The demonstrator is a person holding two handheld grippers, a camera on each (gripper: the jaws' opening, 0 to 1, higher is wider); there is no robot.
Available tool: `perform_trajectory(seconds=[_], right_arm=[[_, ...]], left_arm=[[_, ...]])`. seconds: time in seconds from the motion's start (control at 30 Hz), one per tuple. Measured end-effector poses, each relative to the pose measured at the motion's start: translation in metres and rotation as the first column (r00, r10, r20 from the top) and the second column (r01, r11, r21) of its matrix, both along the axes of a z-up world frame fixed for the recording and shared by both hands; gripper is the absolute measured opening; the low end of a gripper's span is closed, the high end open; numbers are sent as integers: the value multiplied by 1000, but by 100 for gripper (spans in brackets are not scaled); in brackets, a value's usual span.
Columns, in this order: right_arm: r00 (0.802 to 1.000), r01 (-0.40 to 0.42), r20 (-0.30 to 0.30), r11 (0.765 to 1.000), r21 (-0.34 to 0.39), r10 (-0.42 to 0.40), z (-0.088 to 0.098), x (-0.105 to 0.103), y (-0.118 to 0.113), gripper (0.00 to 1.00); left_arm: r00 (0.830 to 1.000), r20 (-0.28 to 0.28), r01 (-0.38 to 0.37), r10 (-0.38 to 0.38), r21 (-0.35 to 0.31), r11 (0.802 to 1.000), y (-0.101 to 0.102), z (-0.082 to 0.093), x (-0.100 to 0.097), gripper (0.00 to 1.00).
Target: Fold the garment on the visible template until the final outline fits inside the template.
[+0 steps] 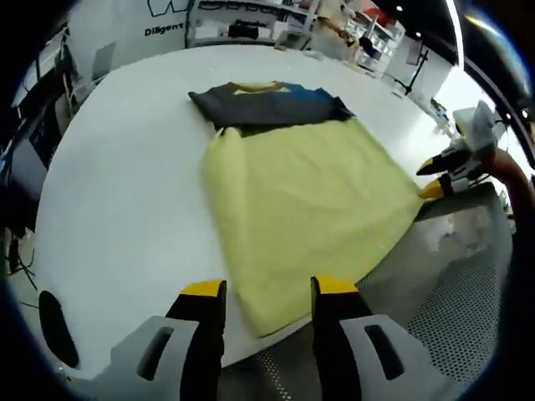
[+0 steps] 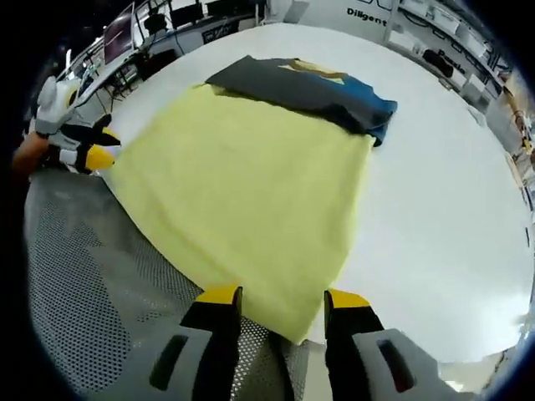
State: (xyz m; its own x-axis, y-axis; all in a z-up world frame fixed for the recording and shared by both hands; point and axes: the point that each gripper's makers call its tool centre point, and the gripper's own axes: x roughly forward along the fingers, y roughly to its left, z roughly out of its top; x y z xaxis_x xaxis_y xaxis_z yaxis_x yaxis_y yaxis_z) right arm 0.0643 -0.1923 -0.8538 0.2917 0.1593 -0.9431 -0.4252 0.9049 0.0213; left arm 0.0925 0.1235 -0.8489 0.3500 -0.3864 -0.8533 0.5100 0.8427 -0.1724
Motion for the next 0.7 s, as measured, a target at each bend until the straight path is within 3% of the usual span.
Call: perform_trajectory(seconds=[0.1,0.2,0.37,0.7], right_arm=[[998,33,-45,999,5,-33,-7,-6,-10,30],[998,46,-45,999,6,-45,-8,-6,-13,27],[993,78,-90,997,12,-77,-17,-14,-17,23],[993,71,-98,997,-12,-72,-18,-16,-15,20]], left_arm=[[1000,-10,4,-4,-12,1000,-2,-2,-2,31],[1000,-16,-2,2,-23,1000,-2,-3,-3,30],[999,-39,-5,6,18,1000,9,-11,0,28],[998,-66,9,-6,44,999,12,-18,-4,24]])
